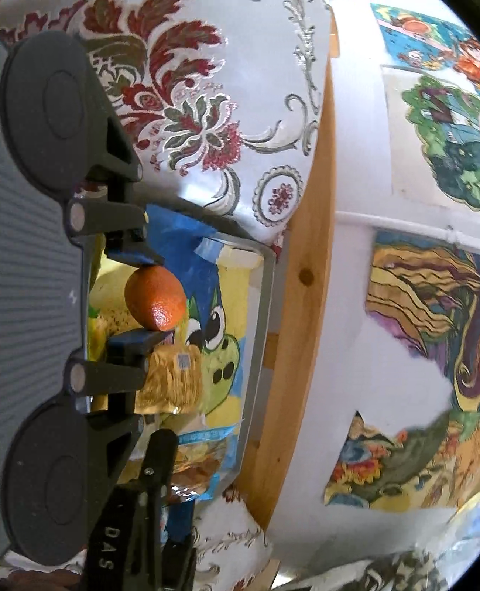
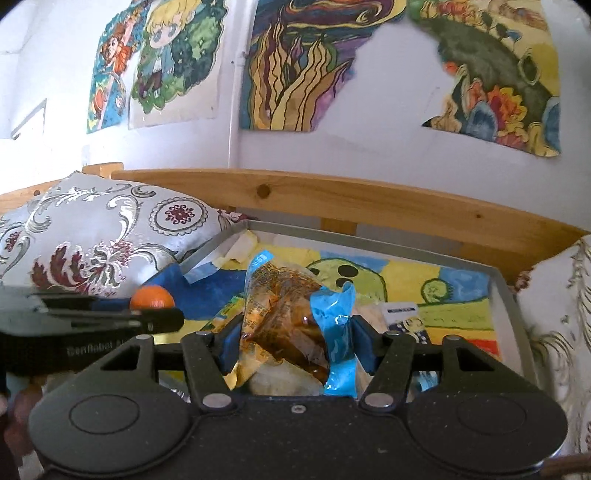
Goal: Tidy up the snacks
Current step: 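Lift the orange and dried-meat pack toward the grey tray with both tools, then lower the orange and dried-meat pack into the tray and open both tools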
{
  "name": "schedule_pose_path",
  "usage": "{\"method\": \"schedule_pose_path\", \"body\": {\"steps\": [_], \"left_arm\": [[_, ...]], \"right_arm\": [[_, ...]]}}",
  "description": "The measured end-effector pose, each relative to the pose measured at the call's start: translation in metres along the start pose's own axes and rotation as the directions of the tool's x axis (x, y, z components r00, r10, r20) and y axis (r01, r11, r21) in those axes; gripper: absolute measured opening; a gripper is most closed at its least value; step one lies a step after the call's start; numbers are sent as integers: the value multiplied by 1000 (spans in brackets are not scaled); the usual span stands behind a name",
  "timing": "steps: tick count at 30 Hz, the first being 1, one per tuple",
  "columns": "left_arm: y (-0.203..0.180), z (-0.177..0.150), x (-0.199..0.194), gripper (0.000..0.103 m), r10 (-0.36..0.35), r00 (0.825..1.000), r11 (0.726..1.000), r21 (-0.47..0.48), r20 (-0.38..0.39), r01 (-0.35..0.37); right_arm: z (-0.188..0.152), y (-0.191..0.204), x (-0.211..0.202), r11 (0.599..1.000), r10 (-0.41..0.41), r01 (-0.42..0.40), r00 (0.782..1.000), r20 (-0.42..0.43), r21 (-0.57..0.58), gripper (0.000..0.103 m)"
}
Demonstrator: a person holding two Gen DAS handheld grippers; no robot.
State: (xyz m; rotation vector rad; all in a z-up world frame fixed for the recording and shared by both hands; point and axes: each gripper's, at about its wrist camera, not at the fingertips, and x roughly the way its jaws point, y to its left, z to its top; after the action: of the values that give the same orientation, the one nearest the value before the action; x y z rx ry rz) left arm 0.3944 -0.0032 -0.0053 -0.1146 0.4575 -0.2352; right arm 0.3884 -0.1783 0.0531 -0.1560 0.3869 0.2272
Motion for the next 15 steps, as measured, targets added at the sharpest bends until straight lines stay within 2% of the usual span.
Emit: {"method": "schedule_pose_path", "body": {"steps": [15], "left_arm": [[7,-3,21,39,0,999,998,-58,-42,-2]], "right_arm": [[9,-20,43,984,-3,17,997,-76,175,67]]}}
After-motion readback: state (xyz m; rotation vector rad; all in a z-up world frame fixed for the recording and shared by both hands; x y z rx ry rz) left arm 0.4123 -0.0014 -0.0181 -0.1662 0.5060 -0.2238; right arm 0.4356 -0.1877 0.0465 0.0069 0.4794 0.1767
